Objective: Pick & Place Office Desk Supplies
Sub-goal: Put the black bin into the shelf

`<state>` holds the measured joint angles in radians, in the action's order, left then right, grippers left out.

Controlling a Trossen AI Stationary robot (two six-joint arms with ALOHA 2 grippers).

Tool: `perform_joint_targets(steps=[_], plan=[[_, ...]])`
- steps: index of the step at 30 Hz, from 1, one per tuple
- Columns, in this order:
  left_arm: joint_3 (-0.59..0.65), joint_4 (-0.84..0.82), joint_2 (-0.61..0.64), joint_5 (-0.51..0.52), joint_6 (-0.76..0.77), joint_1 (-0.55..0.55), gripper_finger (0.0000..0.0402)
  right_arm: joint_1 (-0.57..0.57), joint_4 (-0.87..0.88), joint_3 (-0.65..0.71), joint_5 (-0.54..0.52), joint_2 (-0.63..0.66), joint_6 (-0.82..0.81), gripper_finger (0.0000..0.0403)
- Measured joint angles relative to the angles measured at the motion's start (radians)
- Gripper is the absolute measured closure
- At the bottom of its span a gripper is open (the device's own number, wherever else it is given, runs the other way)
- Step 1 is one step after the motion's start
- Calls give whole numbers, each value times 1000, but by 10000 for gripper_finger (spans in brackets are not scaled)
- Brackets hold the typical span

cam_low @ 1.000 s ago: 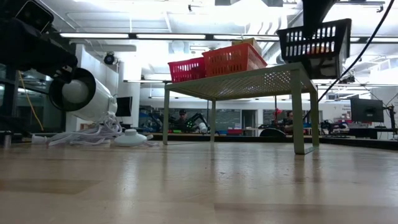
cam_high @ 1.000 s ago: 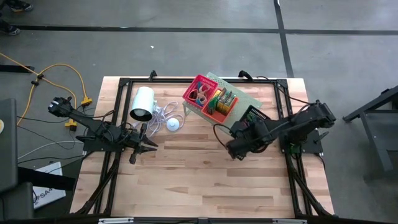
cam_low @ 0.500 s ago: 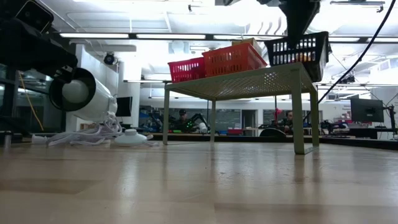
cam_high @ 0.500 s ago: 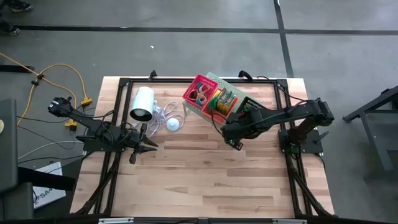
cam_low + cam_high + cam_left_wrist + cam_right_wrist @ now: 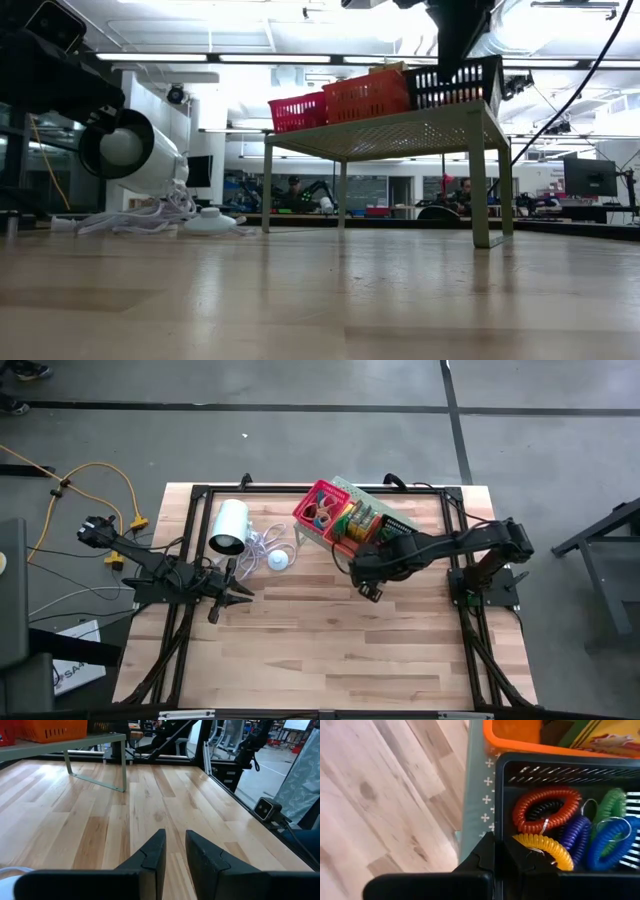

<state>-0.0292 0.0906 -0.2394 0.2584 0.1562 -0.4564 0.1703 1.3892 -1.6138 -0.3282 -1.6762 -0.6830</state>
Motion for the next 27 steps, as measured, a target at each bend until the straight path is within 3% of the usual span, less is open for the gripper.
perform_joint_targets(steps=[21, 27], plan=[[0, 0, 0, 0, 0, 0, 332, -7, -6, 0, -5, 15, -72, 399], [0, 0, 0, 0, 0, 0, 332, -4, -6, 0, 3, 15, -71, 373]])
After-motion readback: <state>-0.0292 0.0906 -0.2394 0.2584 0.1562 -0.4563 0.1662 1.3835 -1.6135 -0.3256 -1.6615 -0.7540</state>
